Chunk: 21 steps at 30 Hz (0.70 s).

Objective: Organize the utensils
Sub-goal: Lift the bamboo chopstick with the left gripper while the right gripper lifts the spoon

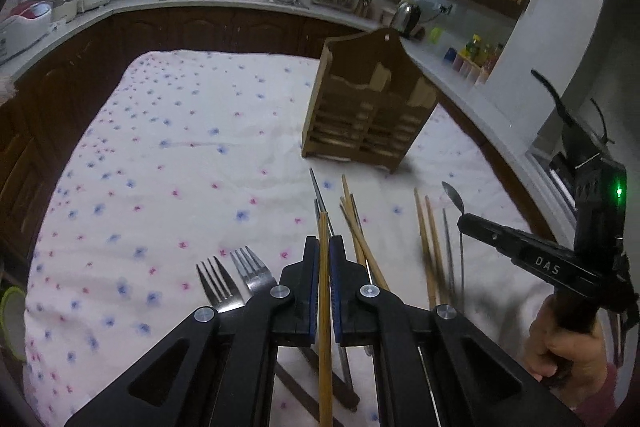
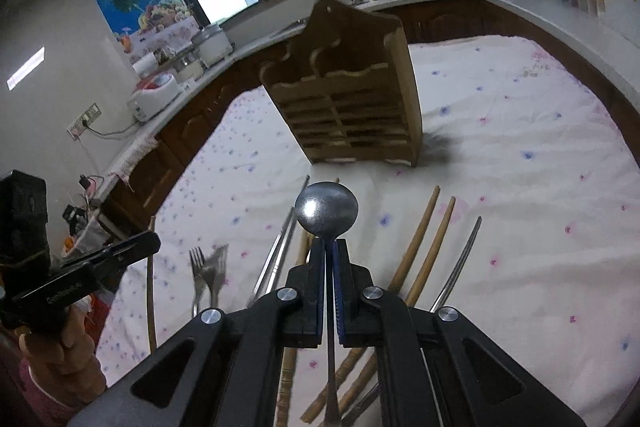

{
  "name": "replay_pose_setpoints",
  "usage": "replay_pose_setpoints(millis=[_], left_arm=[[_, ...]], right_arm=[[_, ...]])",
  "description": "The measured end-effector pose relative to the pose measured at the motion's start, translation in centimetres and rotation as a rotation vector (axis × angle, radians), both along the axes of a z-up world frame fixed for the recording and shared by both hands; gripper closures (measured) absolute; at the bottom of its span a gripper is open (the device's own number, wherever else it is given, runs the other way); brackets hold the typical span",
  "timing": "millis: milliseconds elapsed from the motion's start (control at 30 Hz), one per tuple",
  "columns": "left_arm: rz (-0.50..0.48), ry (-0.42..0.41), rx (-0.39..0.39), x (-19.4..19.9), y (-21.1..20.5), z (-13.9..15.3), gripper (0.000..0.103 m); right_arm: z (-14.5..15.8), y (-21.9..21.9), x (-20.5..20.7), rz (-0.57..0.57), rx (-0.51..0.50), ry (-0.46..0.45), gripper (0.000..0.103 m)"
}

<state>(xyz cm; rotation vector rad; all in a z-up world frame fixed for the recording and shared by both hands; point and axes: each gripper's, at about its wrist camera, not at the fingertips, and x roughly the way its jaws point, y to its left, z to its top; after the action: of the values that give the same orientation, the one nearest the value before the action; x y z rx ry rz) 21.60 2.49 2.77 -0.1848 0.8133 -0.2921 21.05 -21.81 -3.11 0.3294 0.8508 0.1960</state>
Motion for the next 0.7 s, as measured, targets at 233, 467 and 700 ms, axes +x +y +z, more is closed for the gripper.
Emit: replay_pose_setpoints(millis=[233, 467, 700], left_arm=[[0.006, -0.068, -0.022, -2.4, 0.8, 3.1, 0.100], [-0.001, -0.136, -0.034, -4.6, 1.1, 5.4, 0.100], [-0.002, -0.161, -0.052, -5.6, 1.7, 5.9, 0.100]], right_arm=[[2.2, -0.6, -1.4, -0.015, -0.002, -0.064, 0.099], [3.0, -1.0, -2.8, -0.032, 0.008, -0.099, 0.103], [1.9, -2.0, -2.4, -0.051, 0.043, -0.043, 0.099]])
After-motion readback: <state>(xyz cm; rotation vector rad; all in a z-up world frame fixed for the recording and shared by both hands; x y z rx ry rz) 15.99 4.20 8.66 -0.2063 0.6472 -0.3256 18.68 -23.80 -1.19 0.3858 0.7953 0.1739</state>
